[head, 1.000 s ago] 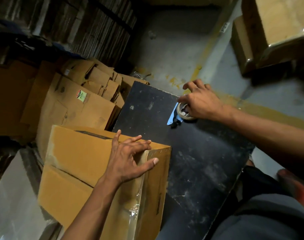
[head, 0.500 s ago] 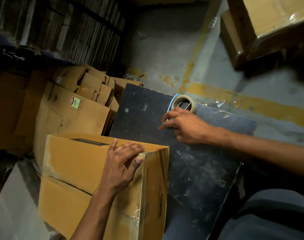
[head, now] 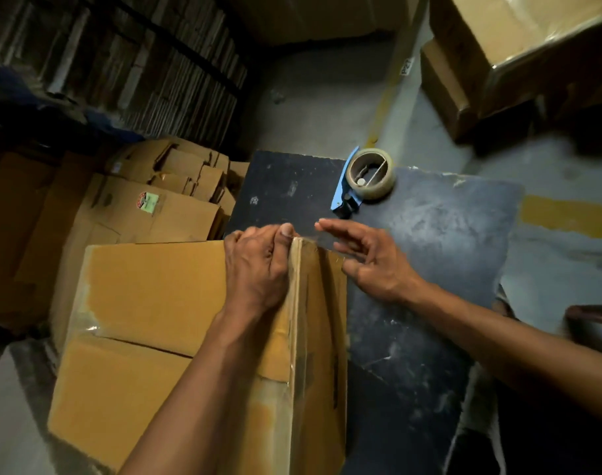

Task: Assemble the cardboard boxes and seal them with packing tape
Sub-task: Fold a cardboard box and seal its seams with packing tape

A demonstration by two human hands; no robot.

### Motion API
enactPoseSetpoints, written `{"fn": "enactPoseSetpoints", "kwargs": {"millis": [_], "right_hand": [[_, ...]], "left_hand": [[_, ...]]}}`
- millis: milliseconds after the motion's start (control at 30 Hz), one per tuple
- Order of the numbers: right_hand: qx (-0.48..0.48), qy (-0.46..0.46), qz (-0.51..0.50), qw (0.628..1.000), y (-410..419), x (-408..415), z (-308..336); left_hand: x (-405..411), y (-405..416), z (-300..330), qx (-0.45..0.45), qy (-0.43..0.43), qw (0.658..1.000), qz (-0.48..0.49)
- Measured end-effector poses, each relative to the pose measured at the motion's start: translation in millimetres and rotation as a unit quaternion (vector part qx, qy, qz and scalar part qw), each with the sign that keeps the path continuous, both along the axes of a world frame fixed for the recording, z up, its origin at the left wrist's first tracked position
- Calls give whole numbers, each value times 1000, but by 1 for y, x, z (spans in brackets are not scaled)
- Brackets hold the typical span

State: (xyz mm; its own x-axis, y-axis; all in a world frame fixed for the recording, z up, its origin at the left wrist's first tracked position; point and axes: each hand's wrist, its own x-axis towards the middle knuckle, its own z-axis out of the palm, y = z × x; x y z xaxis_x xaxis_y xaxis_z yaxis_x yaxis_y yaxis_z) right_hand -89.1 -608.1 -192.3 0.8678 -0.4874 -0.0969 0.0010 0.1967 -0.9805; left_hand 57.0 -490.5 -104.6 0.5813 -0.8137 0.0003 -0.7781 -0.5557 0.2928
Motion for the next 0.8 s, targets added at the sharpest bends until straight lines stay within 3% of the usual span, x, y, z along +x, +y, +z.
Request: {"fn": "enactPoseSetpoints", "kwargs": {"millis": [167,800], "right_hand": [[-33,-38,-84,995,10,4,7],[-132,-60,-125,981,64,10,-16]], "left_hand": [[3,0,-6,-58,-10,998,-9],[-6,0,-7,-80,-18,997,5]]}}
